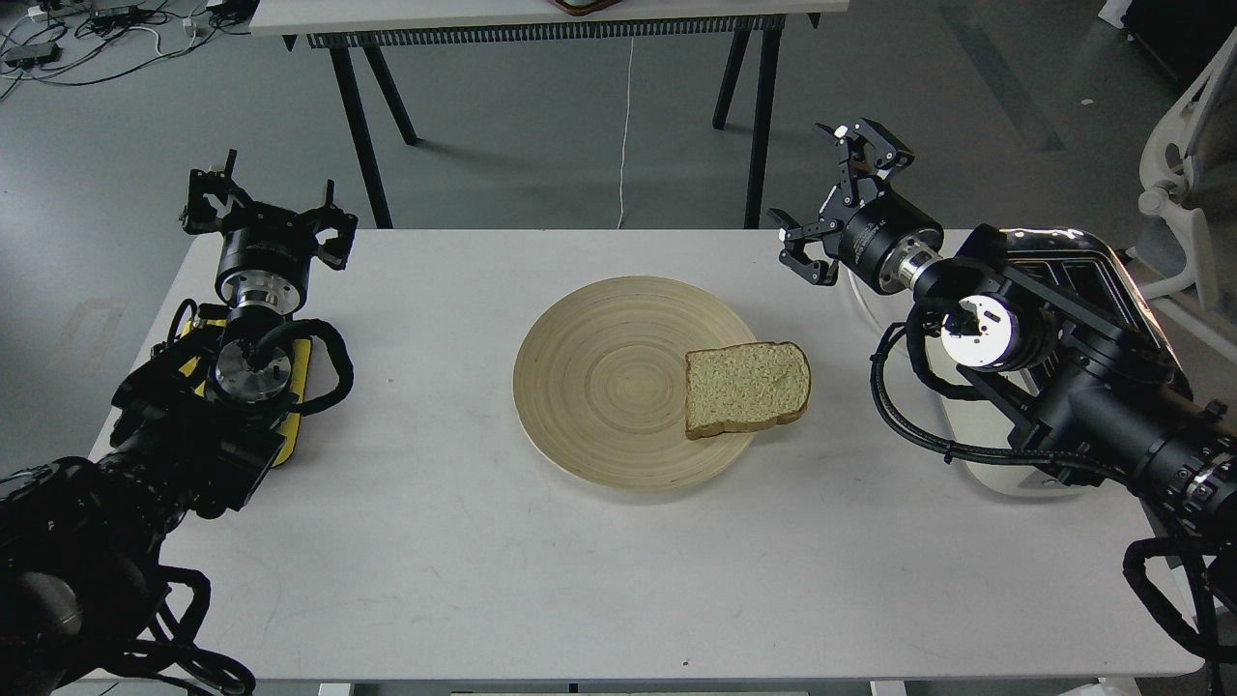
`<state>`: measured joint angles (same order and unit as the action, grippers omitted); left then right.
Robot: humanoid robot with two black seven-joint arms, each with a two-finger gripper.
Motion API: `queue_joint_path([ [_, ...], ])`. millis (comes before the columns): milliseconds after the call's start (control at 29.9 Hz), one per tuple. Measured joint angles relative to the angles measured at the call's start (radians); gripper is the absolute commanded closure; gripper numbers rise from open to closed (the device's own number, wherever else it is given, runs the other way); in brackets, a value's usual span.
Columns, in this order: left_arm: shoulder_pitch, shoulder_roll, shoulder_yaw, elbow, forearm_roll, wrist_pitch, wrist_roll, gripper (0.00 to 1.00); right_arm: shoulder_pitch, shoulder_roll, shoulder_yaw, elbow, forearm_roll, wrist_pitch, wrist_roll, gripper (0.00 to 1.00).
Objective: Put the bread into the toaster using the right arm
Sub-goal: 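Move the right gripper down toward the bread slice on the plate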
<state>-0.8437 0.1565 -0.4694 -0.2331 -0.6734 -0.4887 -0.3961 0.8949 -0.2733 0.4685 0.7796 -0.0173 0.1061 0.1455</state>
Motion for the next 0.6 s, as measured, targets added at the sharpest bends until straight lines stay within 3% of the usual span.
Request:
queue_joint_path([
  [301,0.0,0.0,0.0,0.0,0.0,0.0,0.0,0.0,-0.091,-0.025,-0.011,0.187,-0.199,-0.278,-0.007,0.0],
  [602,0.0,0.0,0.0,0.0,0.0,0.0,0.0,0.0,-0.147,-0.099,-0.041,0.283,-0.215,-0.35,-0.023,0.0],
])
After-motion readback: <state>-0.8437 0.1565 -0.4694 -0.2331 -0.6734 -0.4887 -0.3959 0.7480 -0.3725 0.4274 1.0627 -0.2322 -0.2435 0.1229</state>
